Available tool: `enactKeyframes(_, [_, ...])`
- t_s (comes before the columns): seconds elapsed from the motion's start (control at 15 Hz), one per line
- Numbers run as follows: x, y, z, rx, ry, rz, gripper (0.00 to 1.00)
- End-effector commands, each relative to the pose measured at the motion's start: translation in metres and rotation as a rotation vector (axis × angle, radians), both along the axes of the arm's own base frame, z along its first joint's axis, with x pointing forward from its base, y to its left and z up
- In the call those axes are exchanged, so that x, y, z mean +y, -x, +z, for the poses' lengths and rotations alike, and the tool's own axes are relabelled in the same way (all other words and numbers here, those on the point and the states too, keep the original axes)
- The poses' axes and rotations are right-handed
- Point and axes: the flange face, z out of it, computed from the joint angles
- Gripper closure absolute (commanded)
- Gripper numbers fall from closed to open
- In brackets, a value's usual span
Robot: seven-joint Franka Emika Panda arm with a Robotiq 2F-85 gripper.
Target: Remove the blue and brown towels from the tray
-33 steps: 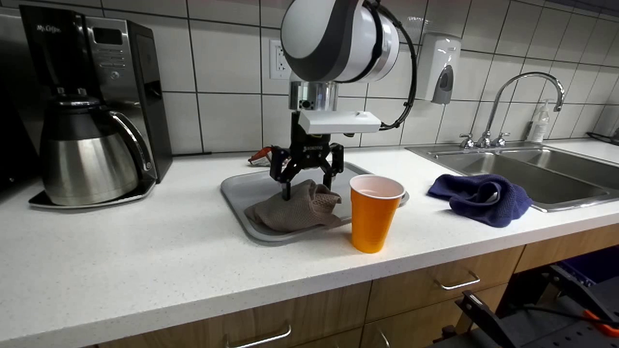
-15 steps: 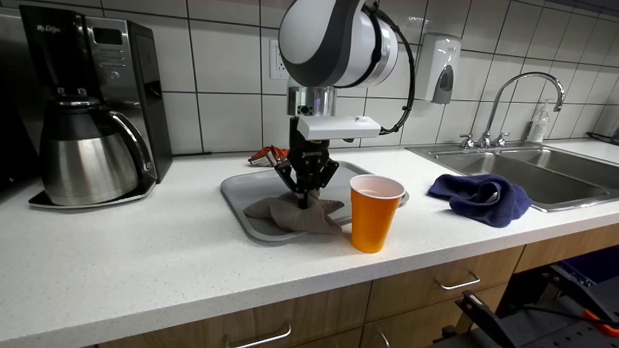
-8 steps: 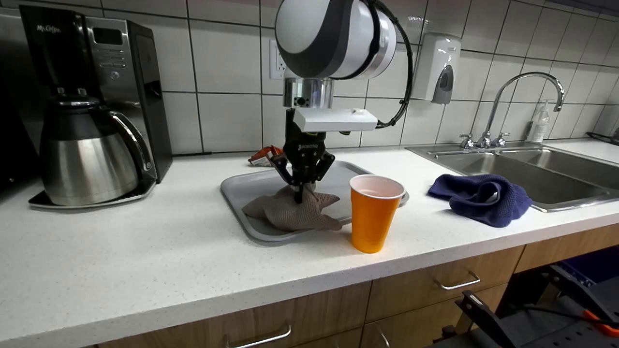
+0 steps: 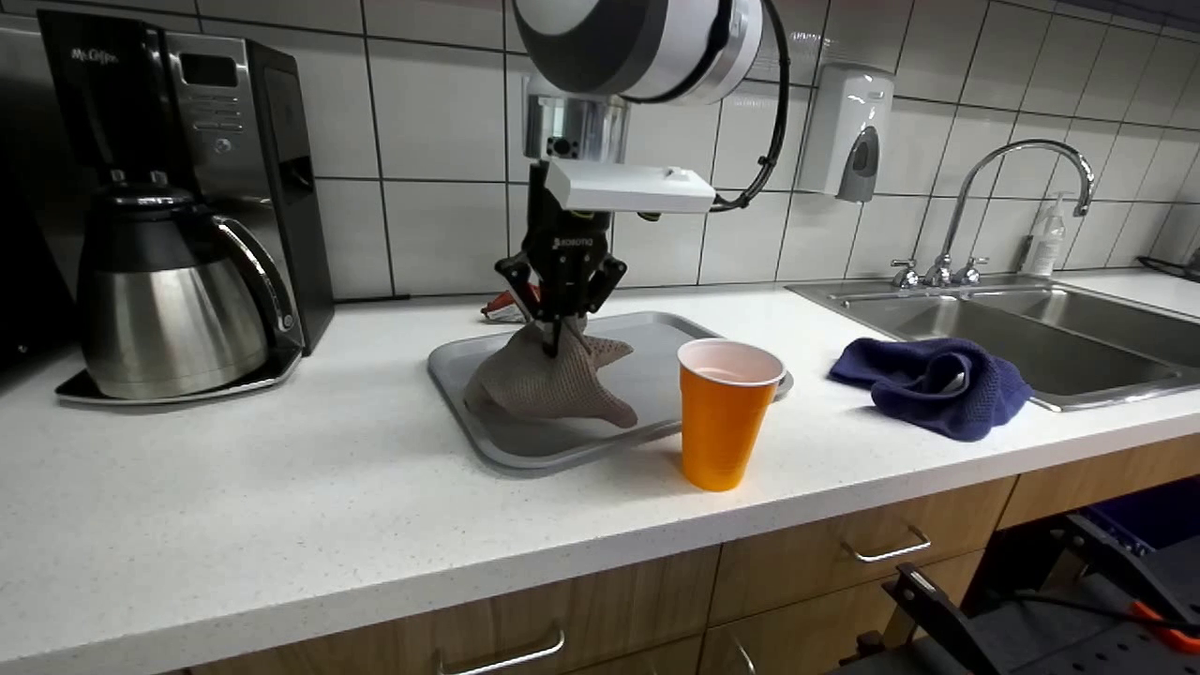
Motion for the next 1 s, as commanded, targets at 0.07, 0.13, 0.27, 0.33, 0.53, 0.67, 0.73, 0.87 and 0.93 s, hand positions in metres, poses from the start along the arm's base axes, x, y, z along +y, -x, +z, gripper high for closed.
enactKeyframes(0.07, [0.025, 0.004, 0.03, -0.048, -0.006, 0.051, 0.97])
enactKeyframes(0.13, [0.033, 0.005, 0.034, -0.055, -0.01, 0.063, 0.97])
enactKeyframes(0.27, [0.048, 0.007, 0.039, -0.066, -0.017, 0.087, 0.97])
enactKeyframes(0.33, [0.055, 0.008, 0.041, -0.07, -0.022, 0.1, 0.97])
enactKeyframes(0.53, [0.079, 0.013, 0.043, -0.074, -0.034, 0.141, 0.97])
enactKeyframes(0.67, [0.094, 0.016, 0.042, -0.073, -0.042, 0.165, 0.97])
enactKeyframes(0.73, [0.101, 0.018, 0.041, -0.07, -0.046, 0.176, 0.97])
enactKeyframes(0.87, [0.116, 0.02, 0.037, -0.064, -0.051, 0.195, 0.97])
enactKeyframes(0.93, [0.123, 0.02, 0.034, -0.059, -0.054, 0.204, 0.97])
